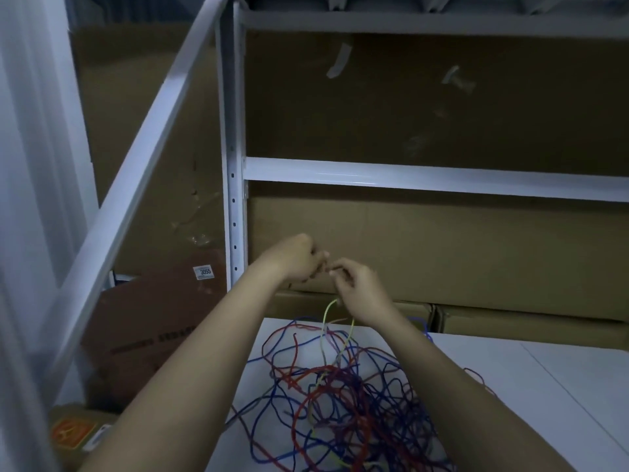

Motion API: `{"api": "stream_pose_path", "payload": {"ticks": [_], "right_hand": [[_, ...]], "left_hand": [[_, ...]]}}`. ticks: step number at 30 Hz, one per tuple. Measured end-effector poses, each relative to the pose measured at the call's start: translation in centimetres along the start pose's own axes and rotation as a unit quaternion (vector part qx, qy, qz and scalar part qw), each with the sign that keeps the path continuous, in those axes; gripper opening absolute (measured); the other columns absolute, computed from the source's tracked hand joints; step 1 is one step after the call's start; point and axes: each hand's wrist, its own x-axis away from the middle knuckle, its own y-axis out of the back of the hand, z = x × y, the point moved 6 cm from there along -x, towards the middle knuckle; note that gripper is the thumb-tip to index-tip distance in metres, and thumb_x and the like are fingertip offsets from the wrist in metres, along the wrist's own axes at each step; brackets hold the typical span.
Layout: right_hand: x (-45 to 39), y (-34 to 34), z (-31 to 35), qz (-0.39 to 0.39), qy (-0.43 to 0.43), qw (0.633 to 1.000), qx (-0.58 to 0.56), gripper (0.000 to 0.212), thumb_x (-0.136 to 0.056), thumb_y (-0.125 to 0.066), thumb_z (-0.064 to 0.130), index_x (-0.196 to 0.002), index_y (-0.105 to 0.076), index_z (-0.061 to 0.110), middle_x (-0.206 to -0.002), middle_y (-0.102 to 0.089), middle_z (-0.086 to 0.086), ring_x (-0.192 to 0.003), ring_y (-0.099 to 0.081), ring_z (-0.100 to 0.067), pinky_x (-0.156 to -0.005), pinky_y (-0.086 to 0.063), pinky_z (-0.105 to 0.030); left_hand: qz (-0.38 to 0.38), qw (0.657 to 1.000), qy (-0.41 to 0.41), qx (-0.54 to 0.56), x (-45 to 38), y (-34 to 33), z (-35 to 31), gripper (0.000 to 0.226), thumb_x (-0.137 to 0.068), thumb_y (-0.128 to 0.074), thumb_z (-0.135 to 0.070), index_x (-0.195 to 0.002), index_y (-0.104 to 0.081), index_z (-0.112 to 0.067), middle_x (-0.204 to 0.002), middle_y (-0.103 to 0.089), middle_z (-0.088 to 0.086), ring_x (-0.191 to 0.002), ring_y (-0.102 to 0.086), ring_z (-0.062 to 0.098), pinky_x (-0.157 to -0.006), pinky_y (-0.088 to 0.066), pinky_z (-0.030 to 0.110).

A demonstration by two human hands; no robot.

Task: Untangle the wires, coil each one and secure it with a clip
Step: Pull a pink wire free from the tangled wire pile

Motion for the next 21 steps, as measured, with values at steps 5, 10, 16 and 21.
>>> {"api": "stream_pose_path", "payload": {"ticks": [5, 10, 16, 21], "right_hand": [[2.2, -1.8, -1.3, 0.054, -0.025, 0.99, -0.128, 0.008, -0.091, -0.064, 0.017, -0.093, -0.063, 0.024, -0.076, -0.06, 0.0, -0.066, -0.056, -0.008, -0.065, -0.046, -0.021], [4.2, -2.6, -1.9, 0.077, -0.038, 0.993, -0.087, 0.009, -0.091, -0.064, 0.02, -0.098, -0.071, 0.021, -0.089, -0.067, -0.001, -0.075, -0.058, -0.004, -0.067, -0.046, -0.014], [4.2, -1.1, -3.1, -0.028, -0.111, 0.954, -0.278, 0.018, -0.091, -0.06, 0.002, -0.099, -0.07, 0.016, -0.091, -0.073, 0.001, -0.085, -0.069, -0.006, -0.07, -0.053, -0.017], [5.1, -1.2, -6.5, -0.092, -0.247, 0.925, -0.276, 0.016, -0.093, -0.053, -0.005, -0.096, -0.068, -0.001, -0.098, -0.067, -0.014, -0.081, -0.063, -0.021, -0.058, -0.055, -0.023]], "left_hand": [[-0.05, 0.991, 0.003, 0.123, 1.1, -0.7, 2.2, 0.037, -0.102, -0.041, -0.023, -0.073, -0.061, -0.014, -0.06, -0.064, -0.005, -0.057, -0.056, 0.019, -0.069, -0.05, 0.036], [-0.126, 0.961, 0.013, 0.245, 2.0, -1.1, 4.0, 0.033, -0.103, -0.039, -0.019, -0.078, -0.059, -0.012, -0.066, -0.064, -0.002, -0.05, -0.052, 0.016, -0.06, -0.046, 0.028], [-0.208, 0.919, 0.006, 0.335, 2.4, -0.1, 5.0, 0.029, -0.103, -0.041, -0.018, -0.083, -0.062, -0.012, -0.071, -0.067, -0.002, -0.041, -0.049, 0.004, -0.053, -0.044, 0.019], [-0.241, 0.896, -0.005, 0.372, 2.5, 0.4, 4.7, 0.032, -0.103, -0.039, -0.019, -0.082, -0.063, -0.014, -0.072, -0.067, -0.002, -0.045, -0.05, 0.007, -0.059, -0.045, 0.025]]}}
